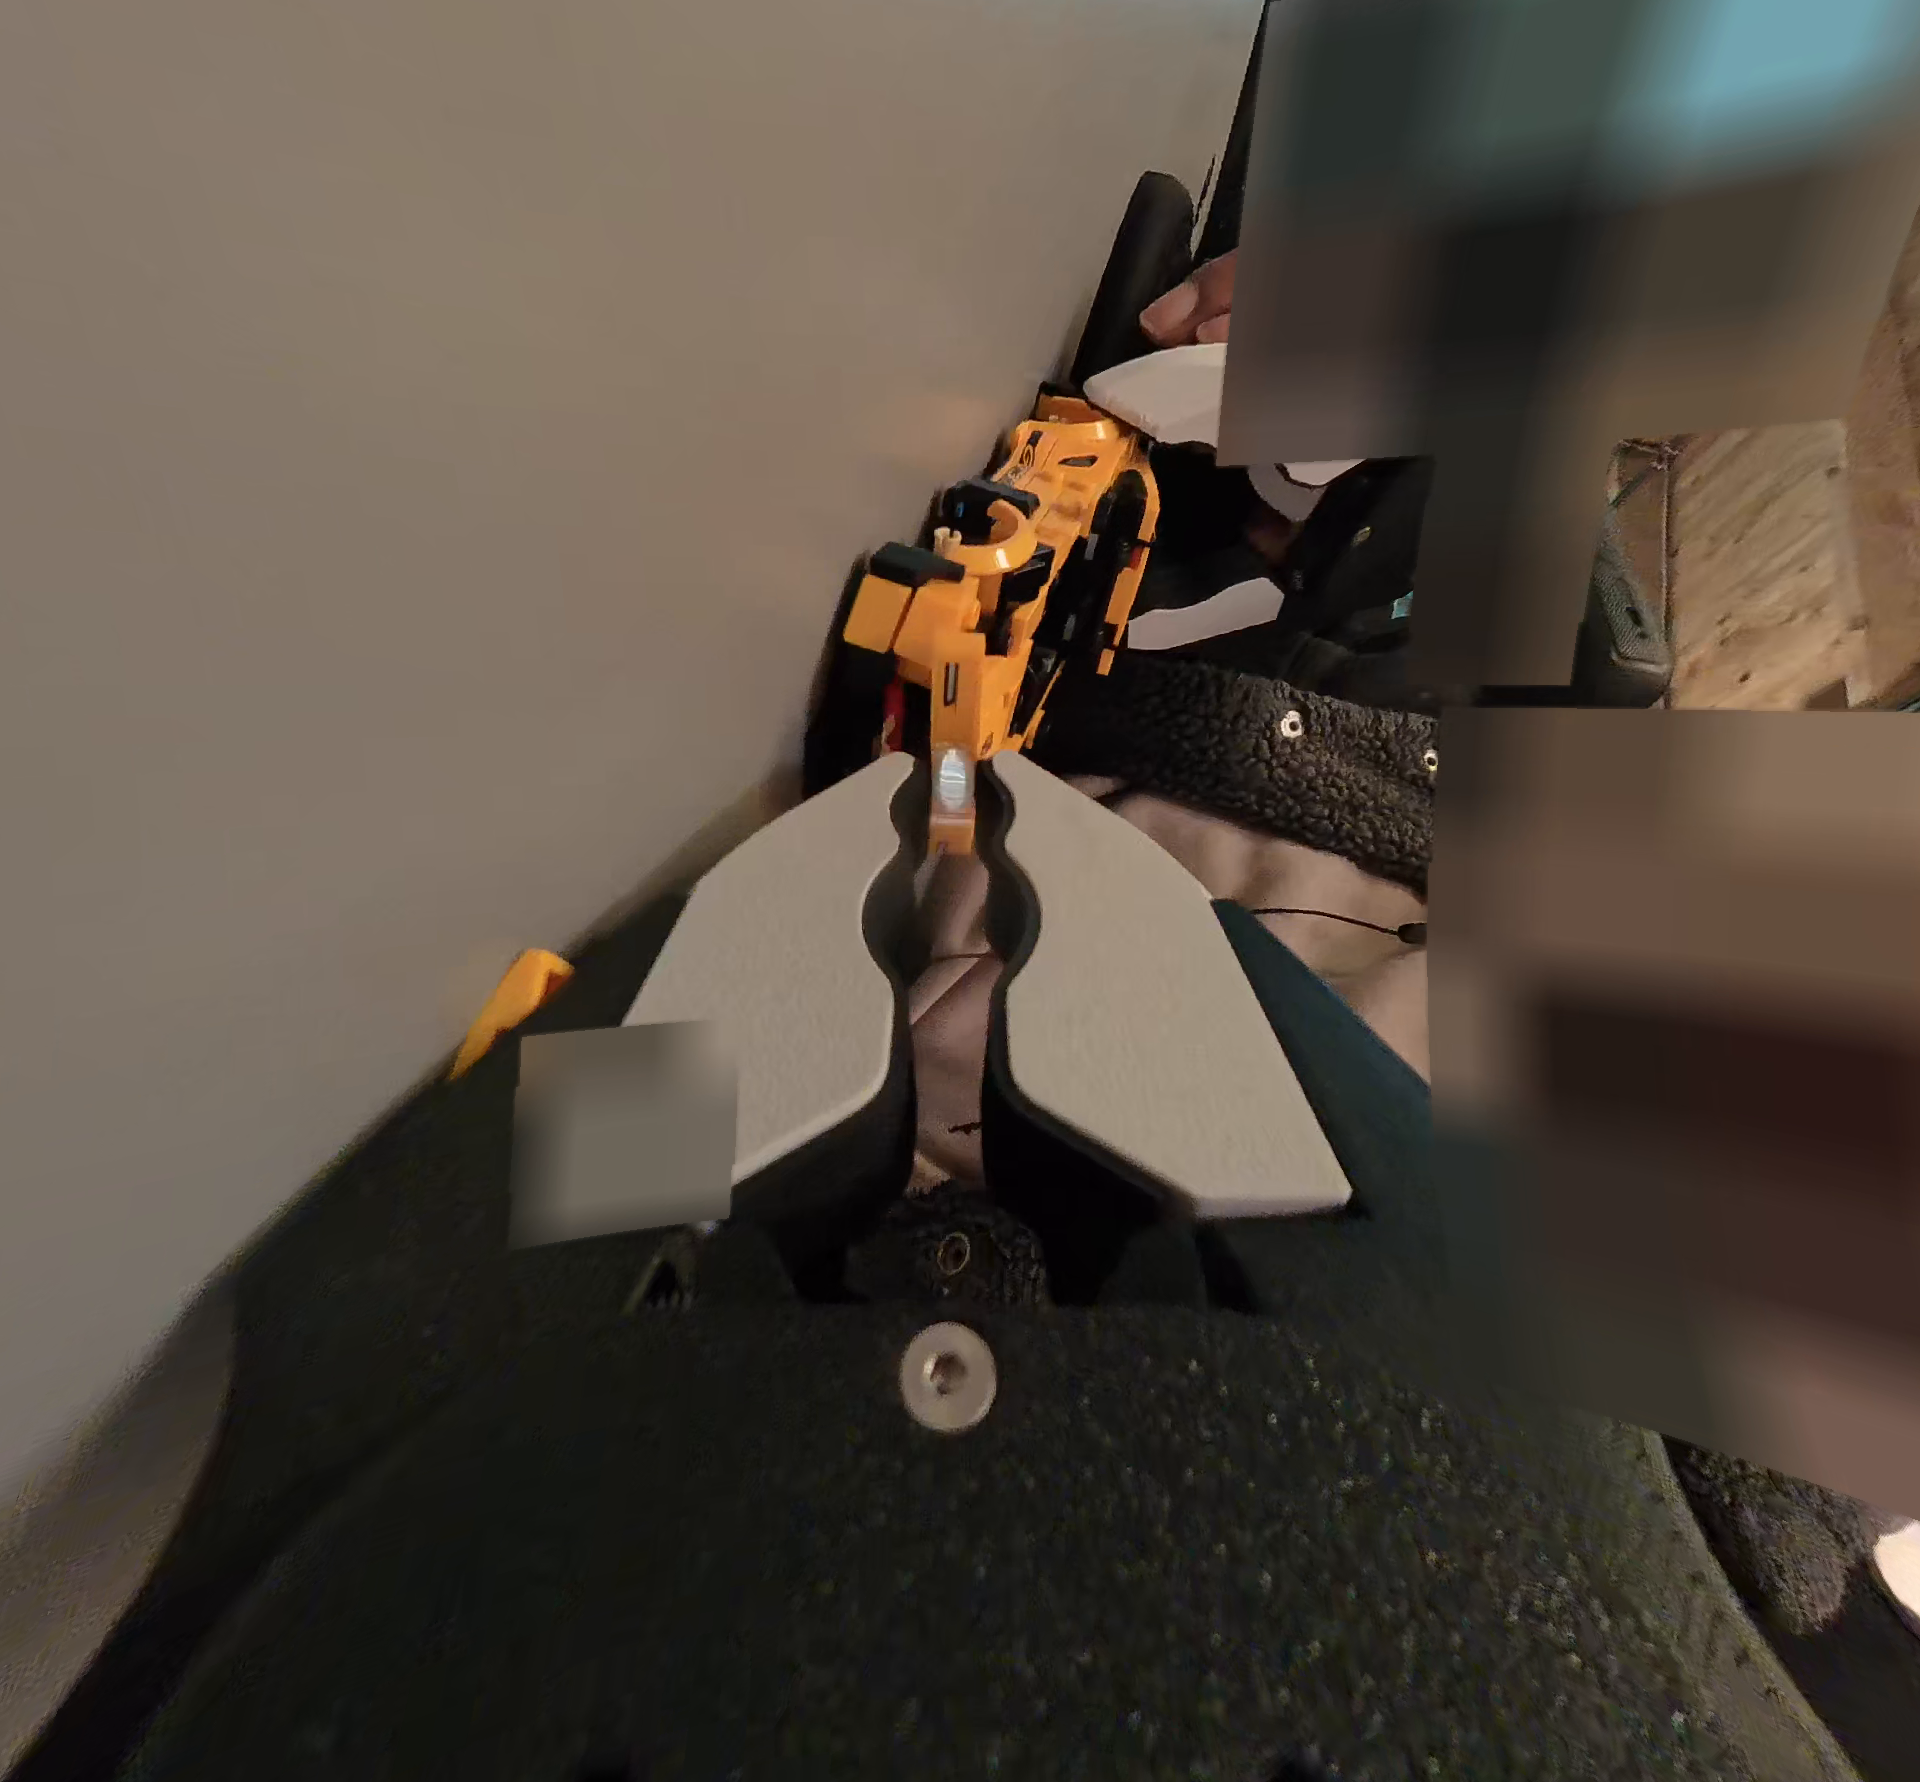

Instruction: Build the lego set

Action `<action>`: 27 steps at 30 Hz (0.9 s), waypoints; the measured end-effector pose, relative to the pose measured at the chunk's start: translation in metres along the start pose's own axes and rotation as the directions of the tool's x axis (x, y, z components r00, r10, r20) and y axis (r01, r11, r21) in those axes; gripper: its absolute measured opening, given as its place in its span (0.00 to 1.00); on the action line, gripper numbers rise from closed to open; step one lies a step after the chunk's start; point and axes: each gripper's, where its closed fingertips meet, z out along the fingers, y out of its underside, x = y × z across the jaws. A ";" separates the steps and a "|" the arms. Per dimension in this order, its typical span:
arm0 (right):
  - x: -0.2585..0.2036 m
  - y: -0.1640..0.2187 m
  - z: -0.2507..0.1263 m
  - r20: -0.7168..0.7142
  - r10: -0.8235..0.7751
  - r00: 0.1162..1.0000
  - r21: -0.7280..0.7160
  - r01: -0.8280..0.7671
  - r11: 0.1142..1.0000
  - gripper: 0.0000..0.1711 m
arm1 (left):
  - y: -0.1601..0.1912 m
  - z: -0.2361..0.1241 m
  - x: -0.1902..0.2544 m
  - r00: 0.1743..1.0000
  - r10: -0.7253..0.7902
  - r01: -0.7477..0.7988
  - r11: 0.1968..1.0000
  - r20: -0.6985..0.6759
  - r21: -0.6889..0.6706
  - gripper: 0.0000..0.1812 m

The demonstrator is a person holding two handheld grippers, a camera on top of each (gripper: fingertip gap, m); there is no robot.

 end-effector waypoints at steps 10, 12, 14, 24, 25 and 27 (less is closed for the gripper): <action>0.004 0.002 -0.001 0.021 -0.028 0.999 0.027 0.027 0.999 0.45 | 0.006 0.000 -0.009 0.996 0.046 -0.044 0.999 0.080 -0.027 0.04; 0.005 0.003 -0.002 0.023 -0.036 0.999 0.025 0.036 0.999 0.45 | 0.003 -0.001 -0.009 0.995 0.049 -0.047 0.999 0.092 -0.023 0.04; 0.005 0.003 -0.002 0.027 -0.038 0.999 0.031 0.037 0.999 0.45 | 0.001 -0.001 -0.008 0.994 0.054 -0.052 0.998 0.098 -0.019 0.04; 0.005 0.005 -0.003 0.039 -0.046 0.998 0.044 0.044 0.998 0.45 | 0.006 0.003 -0.009 0.993 0.052 -0.049 0.998 0.109 -0.028 0.04; 0.005 0.005 -0.003 0.039 -0.047 0.998 0.044 0.045 0.998 0.45 | 0.006 0.003 -0.009 0.994 0.044 -0.042 0.999 0.104 -0.025 0.04; 0.005 0.005 -0.003 0.039 -0.047 0.998 0.047 0.046 0.998 0.45 | 0.006 0.003 -0.009 0.995 0.032 -0.030 0.999 0.093 -0.021 0.04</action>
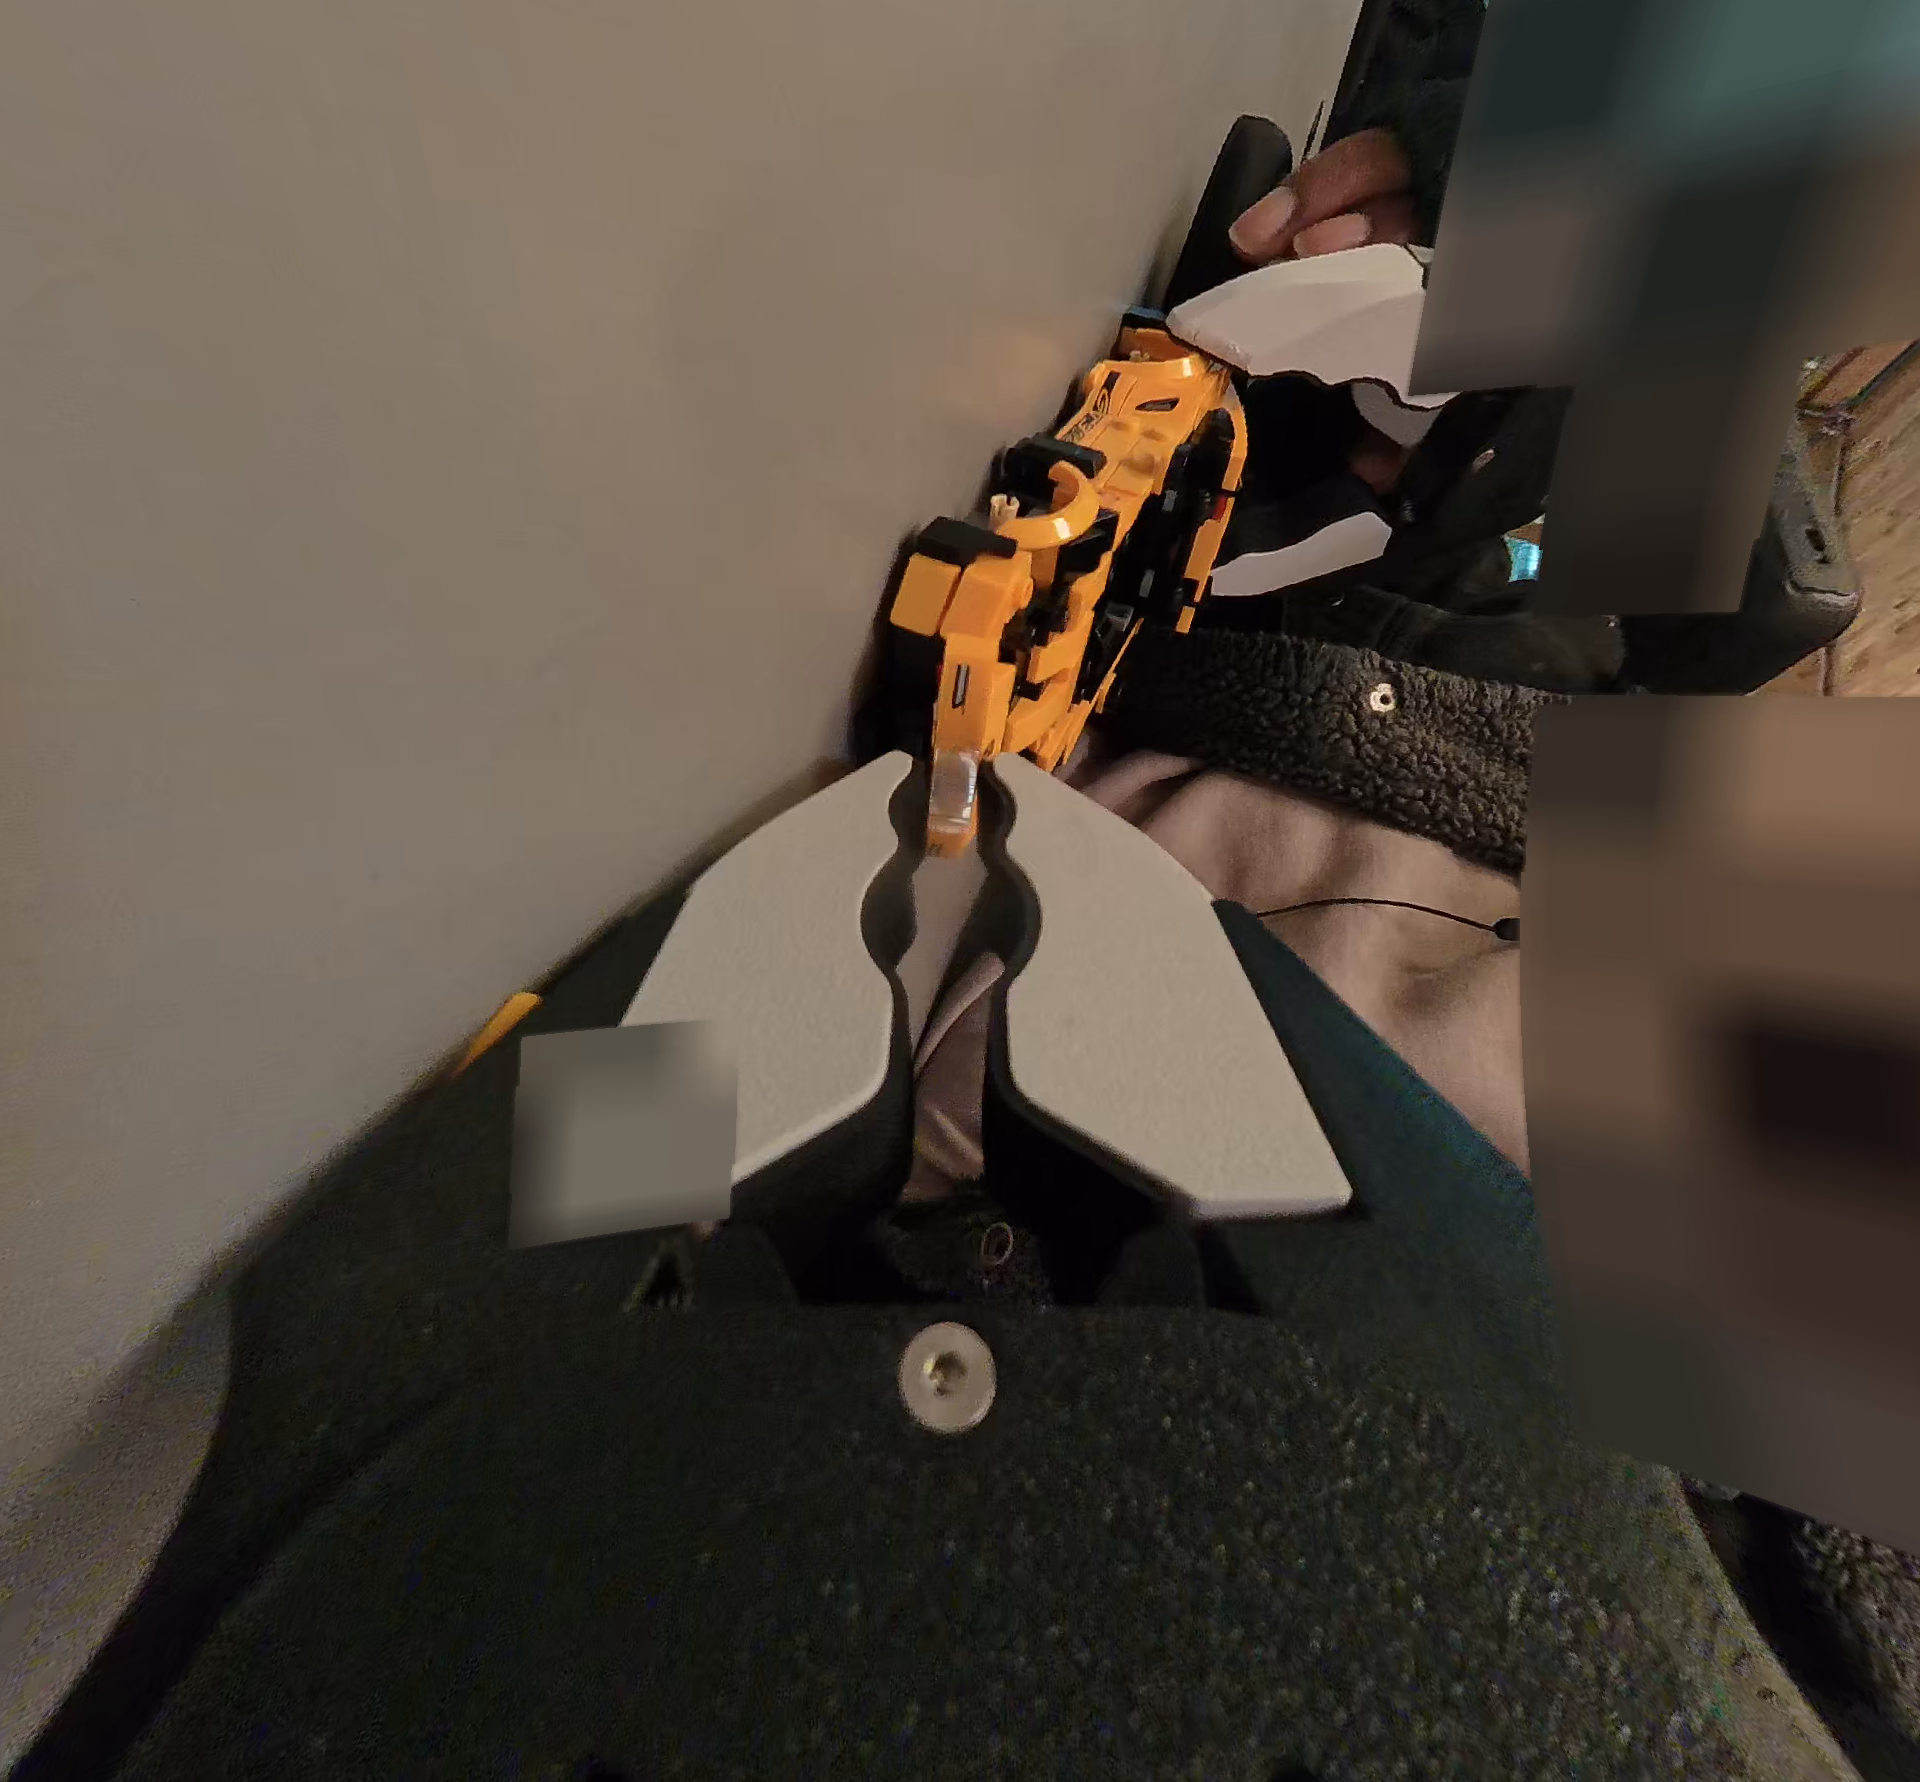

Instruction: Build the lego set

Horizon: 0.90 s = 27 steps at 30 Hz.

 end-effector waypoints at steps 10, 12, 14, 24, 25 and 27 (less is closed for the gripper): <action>0.000 0.000 0.000 0.001 -0.001 1.000 0.017 0.001 1.000 0.45 | 0.001 0.003 -0.001 0.999 0.038 -0.037 0.999 0.031 -0.009 0.07; 0.000 0.000 0.000 0.001 -0.001 1.000 0.018 0.001 1.000 0.45 | 0.003 0.004 -0.001 0.998 0.048 -0.048 0.999 0.039 -0.015 0.09; 0.000 0.000 0.000 0.002 0.000 1.000 0.019 0.000 1.000 0.45 | 0.003 0.006 0.000 0.996 0.075 -0.074 0.997 0.054 -0.012 0.09; 0.000 0.000 0.000 0.001 0.005 1.000 0.020 -0.005 1.000 0.45 | 0.011 0.003 0.002 0.946 0.261 -0.256 0.965 0.193 -0.052 0.19; 0.001 0.000 0.000 0.001 0.006 1.000 0.019 -0.006 1.000 0.45 | 0.012 0.003 0.000 0.937 0.278 -0.273 0.960 0.211 -0.056 0.19; 0.001 0.000 0.000 0.001 0.005 1.000 0.017 -0.005 1.000 0.45 | 0.011 0.003 0.000 0.924 0.310 -0.306 0.951 0.224 -0.050 0.19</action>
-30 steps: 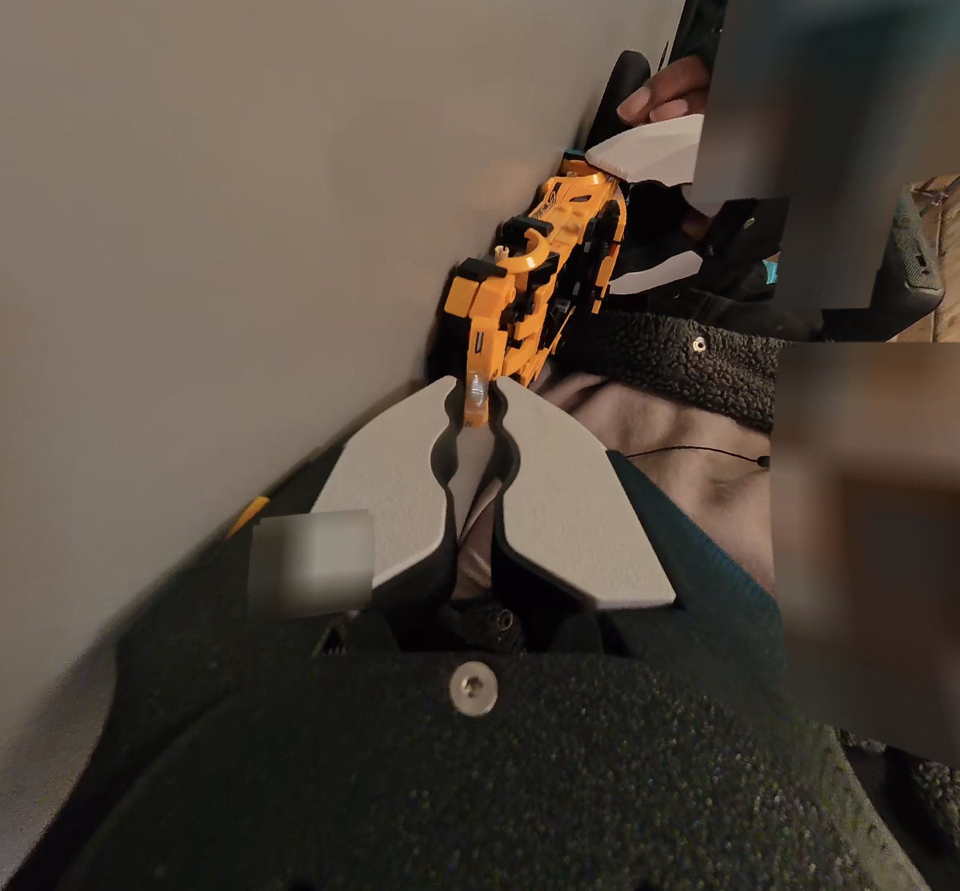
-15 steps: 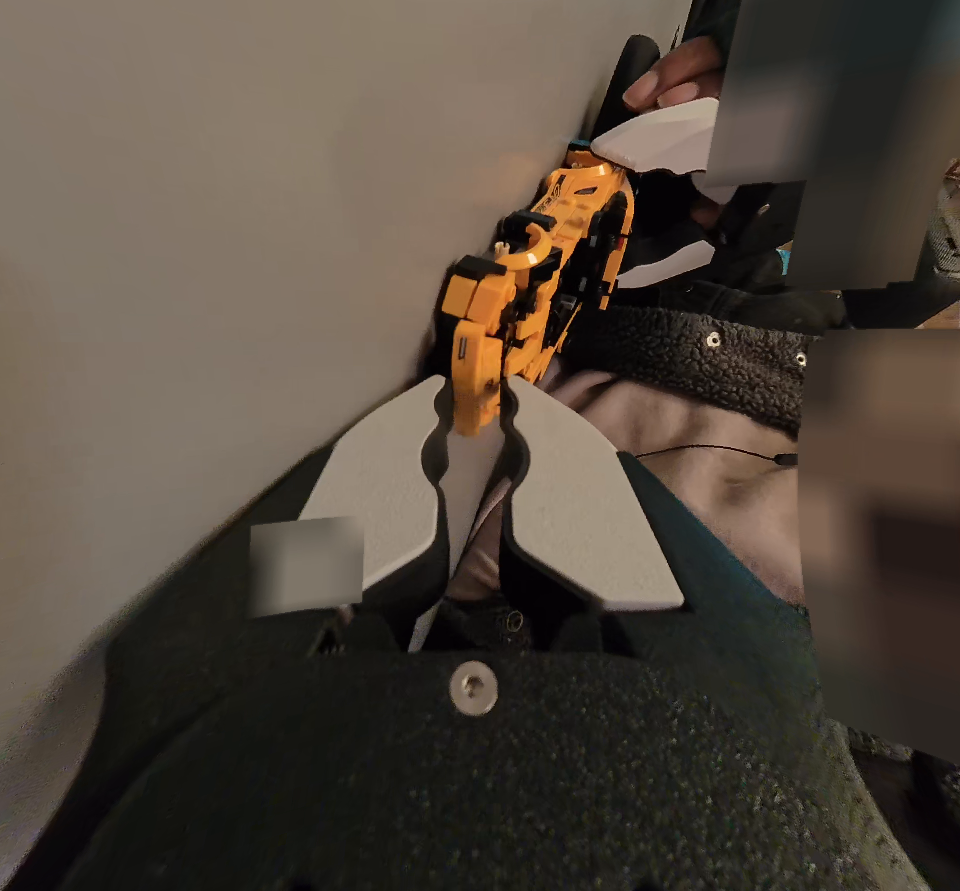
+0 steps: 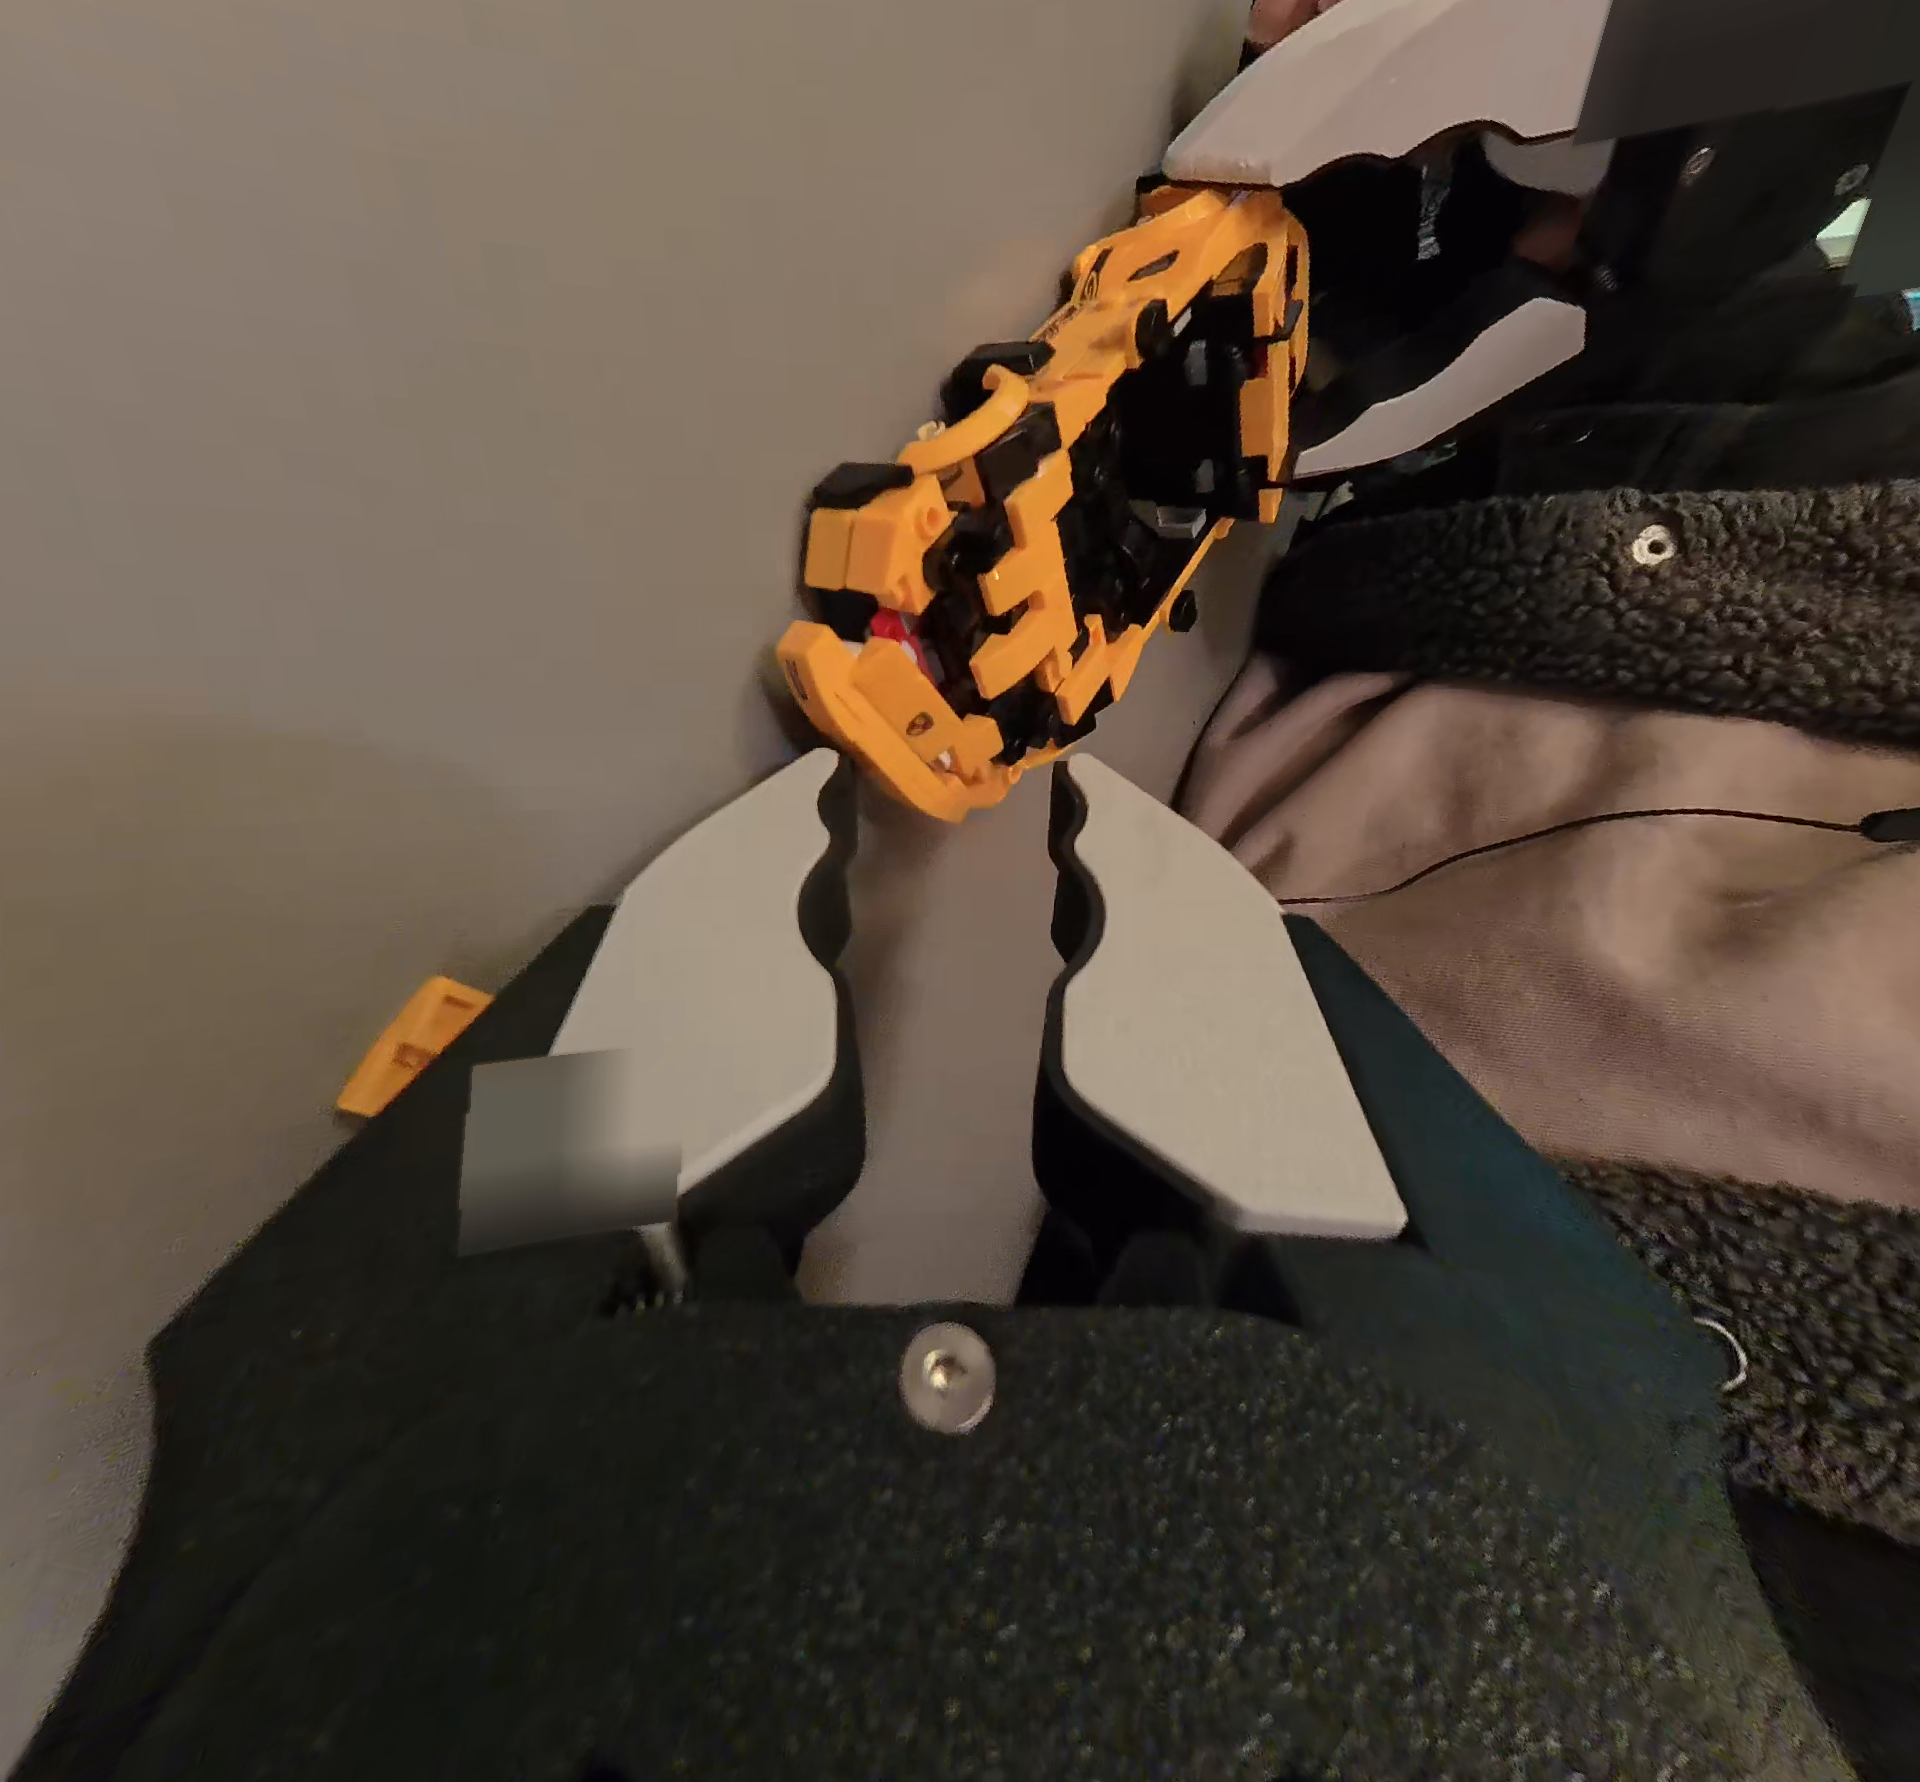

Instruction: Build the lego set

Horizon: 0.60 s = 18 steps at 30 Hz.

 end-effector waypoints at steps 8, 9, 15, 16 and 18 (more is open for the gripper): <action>0.000 0.000 0.000 -0.003 0.000 1.000 -0.003 0.000 1.000 0.45 | -0.004 -0.004 -0.007 1.000 -0.014 0.013 0.998 0.010 0.058 0.14; 0.000 0.000 0.000 -0.003 0.000 1.000 -0.003 0.000 1.000 0.45 | -0.004 -0.003 -0.008 1.000 -0.015 0.014 0.998 0.015 0.054 0.13; 0.000 -0.001 0.000 -0.005 0.001 1.000 0.000 -0.001 1.000 0.45 | -0.003 -0.004 -0.010 0.997 -0.080 0.081 0.995 -0.023 0.050 0.13; 0.000 -0.001 0.000 -0.004 0.001 1.000 0.001 -0.001 1.000 0.45 | -0.004 -0.004 -0.011 0.996 -0.091 0.092 0.994 -0.023 0.056 0.13; 0.000 -0.001 0.000 -0.003 0.002 1.000 0.002 -0.002 1.000 0.45 | -0.006 -0.006 -0.014 0.994 -0.105 0.105 0.992 -0.013 0.069 0.12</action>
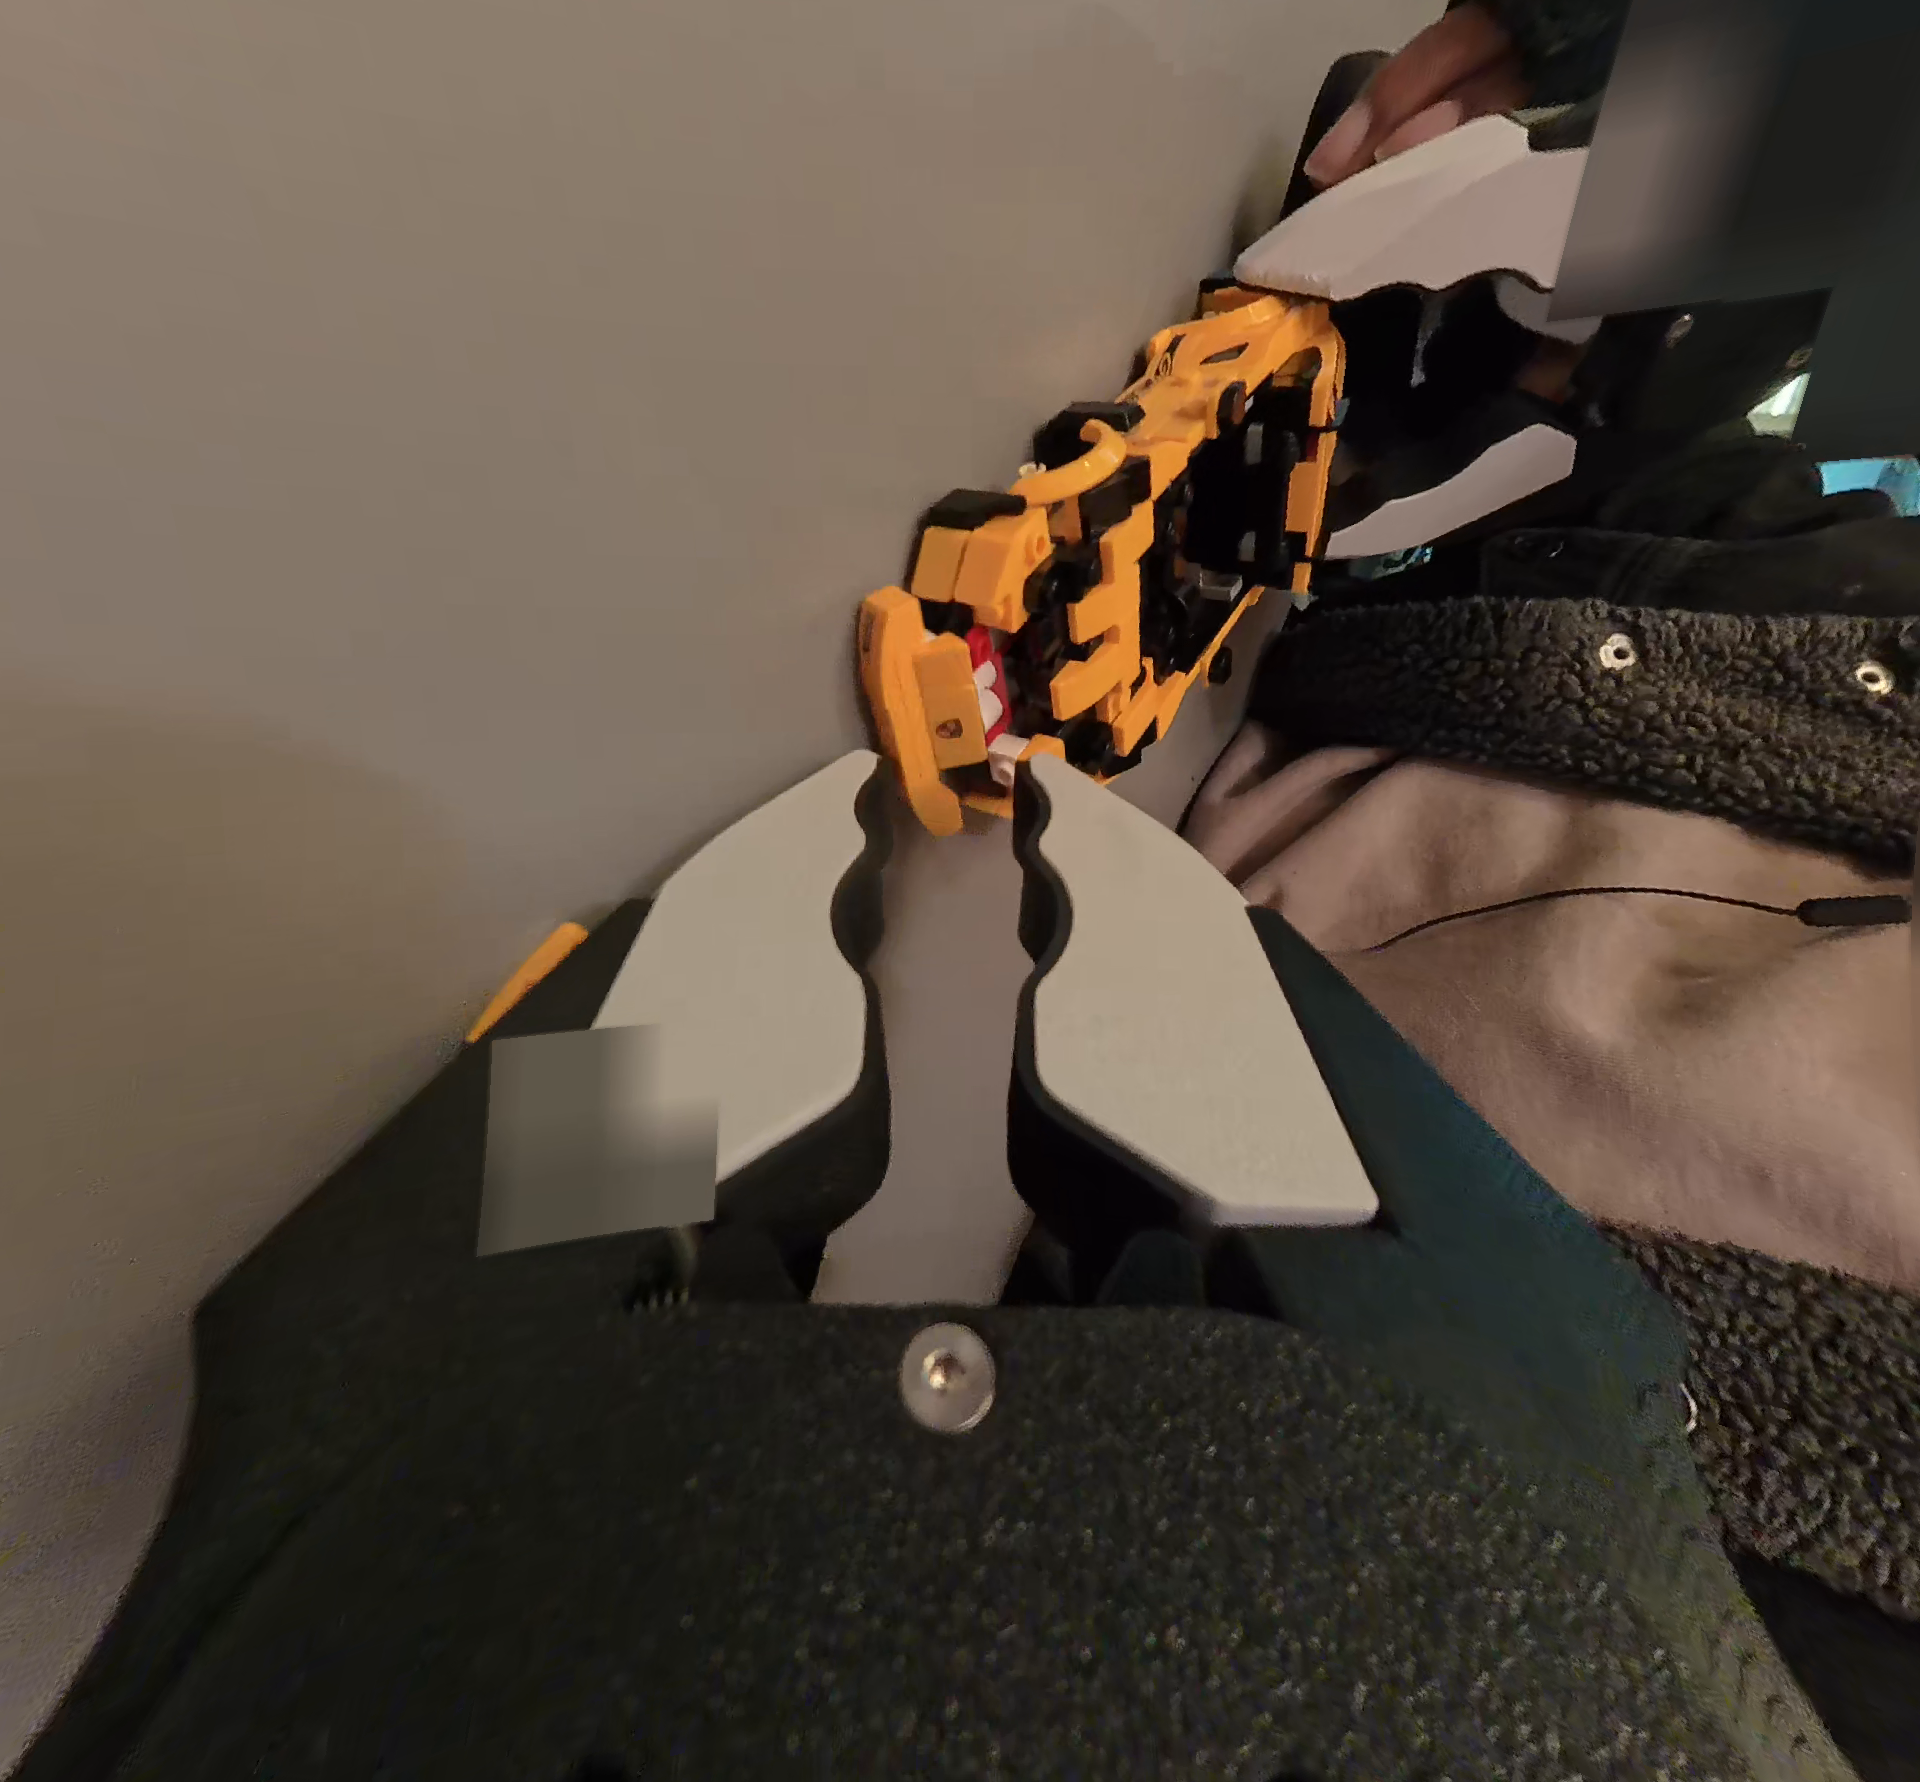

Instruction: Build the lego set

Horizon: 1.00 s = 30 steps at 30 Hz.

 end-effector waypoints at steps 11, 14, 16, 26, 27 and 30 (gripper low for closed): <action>0.000 -0.001 0.000 -0.001 0.000 1.000 0.006 0.000 1.000 0.45 | -0.006 0.003 0.000 0.999 -0.017 0.017 1.000 0.044 0.006 0.11; 0.000 -0.001 0.000 -0.002 -0.001 1.000 0.009 0.001 1.000 0.45 | -0.006 0.006 0.000 0.999 -0.016 0.016 1.000 0.040 -0.005 0.08; 0.000 -0.001 0.000 -0.004 0.002 1.000 0.010 -0.002 1.000 0.45 | -0.006 0.007 0.000 0.999 -0.019 0.020 1.000 0.035 -0.005 0.08; 0.000 -0.002 0.001 -0.004 -0.004 1.000 0.011 0.004 1.000 0.45 | -0.001 0.007 0.002 0.979 0.093 -0.079 0.993 0.182 -0.083 0.08; -0.001 -0.002 0.001 -0.002 -0.008 1.000 0.011 0.008 1.000 0.45 | 0.000 0.006 0.002 0.976 0.103 -0.084 0.991 0.192 -0.106 0.08; -0.001 -0.002 0.001 -0.004 -0.002 1.000 0.012 0.002 1.000 0.45 | 0.000 0.005 0.007 0.975 0.122 -0.095 0.985 0.185 -0.147 0.13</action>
